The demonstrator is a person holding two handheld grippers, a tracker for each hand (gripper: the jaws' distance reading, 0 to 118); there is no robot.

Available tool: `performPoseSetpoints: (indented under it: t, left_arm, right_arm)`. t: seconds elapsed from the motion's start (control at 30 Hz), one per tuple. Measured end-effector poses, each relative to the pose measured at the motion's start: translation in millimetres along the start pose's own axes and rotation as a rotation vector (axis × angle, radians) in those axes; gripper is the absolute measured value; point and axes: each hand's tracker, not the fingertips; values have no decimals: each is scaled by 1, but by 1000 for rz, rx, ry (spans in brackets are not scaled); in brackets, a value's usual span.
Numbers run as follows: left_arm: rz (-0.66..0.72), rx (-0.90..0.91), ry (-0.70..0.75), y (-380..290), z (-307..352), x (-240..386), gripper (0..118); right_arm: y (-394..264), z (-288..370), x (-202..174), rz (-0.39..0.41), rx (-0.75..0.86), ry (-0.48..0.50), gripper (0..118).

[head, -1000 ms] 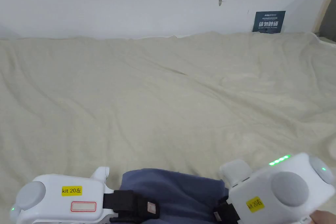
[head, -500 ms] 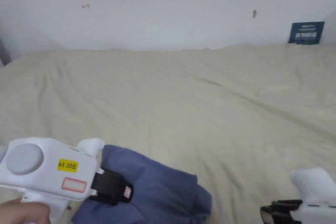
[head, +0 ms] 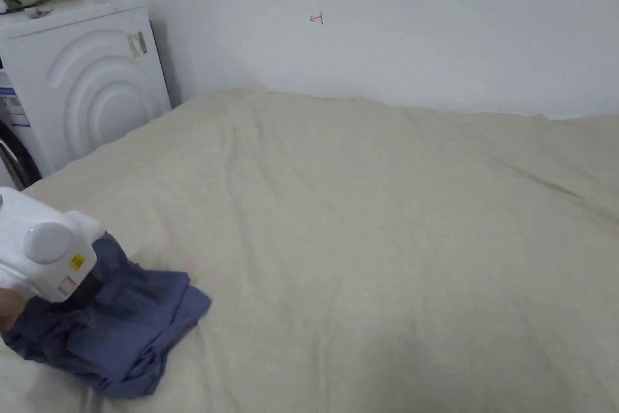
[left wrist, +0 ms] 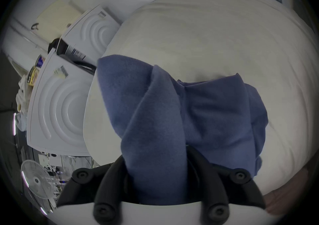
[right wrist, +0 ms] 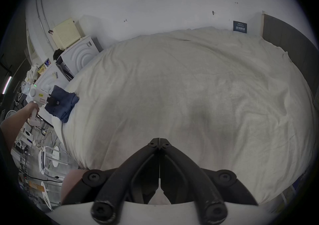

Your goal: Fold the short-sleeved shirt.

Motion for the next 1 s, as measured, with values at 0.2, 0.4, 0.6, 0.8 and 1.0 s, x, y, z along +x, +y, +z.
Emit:
performPoseSetpoints:
  t: [0.2, 0.4, 0.6, 0.8, 1.0]
  left_arm:
    - [-27, 75, 38, -3, 16, 2, 118]
    - [167, 255, -270, -7, 75, 67, 118]
    - [251, 402, -708, -29, 129, 175, 21]
    - [289, 650, -861, -62, 192, 256, 0]
    - [331, 996, -696, -102, 264, 282, 0]
  right_arm:
    - [-2, 4, -9, -3, 4, 39, 0]
    - [-5, 23, -6, -1, 84, 50, 0]
    - [-11, 51, 14, -35, 139, 19, 0]
    - [-25, 86, 49, -95, 177, -37, 0]
    - [-40, 144, 59, -90, 396, -80, 0]
